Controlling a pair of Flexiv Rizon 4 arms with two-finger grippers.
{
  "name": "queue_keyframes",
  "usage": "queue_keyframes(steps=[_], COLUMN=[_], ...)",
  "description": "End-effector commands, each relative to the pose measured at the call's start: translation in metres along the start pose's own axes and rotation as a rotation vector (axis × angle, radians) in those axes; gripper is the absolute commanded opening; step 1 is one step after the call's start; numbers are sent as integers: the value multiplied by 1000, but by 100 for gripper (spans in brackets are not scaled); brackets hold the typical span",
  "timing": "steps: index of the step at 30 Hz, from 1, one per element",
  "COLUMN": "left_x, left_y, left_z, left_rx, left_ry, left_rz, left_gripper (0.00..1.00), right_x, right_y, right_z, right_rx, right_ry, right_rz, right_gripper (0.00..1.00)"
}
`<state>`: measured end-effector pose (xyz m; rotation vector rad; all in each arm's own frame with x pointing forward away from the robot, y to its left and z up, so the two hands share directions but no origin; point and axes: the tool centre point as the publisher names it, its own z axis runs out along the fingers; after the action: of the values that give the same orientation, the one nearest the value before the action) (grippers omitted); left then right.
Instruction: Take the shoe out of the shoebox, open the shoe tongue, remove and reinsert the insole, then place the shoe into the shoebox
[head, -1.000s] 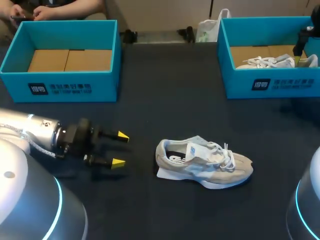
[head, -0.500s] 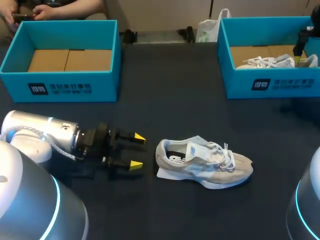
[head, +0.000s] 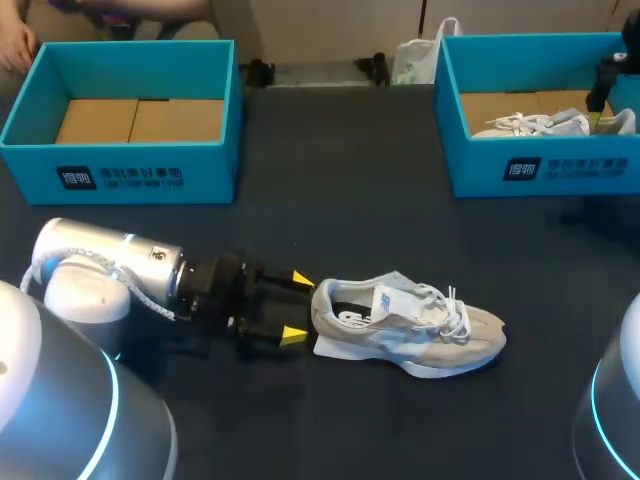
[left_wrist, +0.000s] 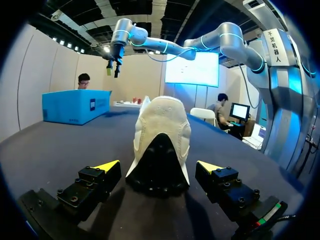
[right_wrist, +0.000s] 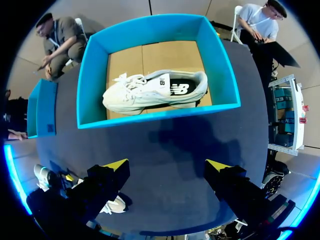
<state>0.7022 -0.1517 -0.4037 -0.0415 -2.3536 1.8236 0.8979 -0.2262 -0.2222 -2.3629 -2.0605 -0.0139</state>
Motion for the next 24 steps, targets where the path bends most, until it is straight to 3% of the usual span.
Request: queue_keyframes(steps=[1, 24], left_x=[1, -2], left_y=[-1, 0], left_z=[11, 44], left_rx=[1, -23], left_ry=[1, 46], left_rz=[8, 34], left_gripper=[100, 100], right_x=[0, 0], right_y=[-1, -1], right_z=[0, 0], right_rx=[-2, -2], right_ry=[0, 0], right_rz=[0, 0], right_gripper=[100, 100])
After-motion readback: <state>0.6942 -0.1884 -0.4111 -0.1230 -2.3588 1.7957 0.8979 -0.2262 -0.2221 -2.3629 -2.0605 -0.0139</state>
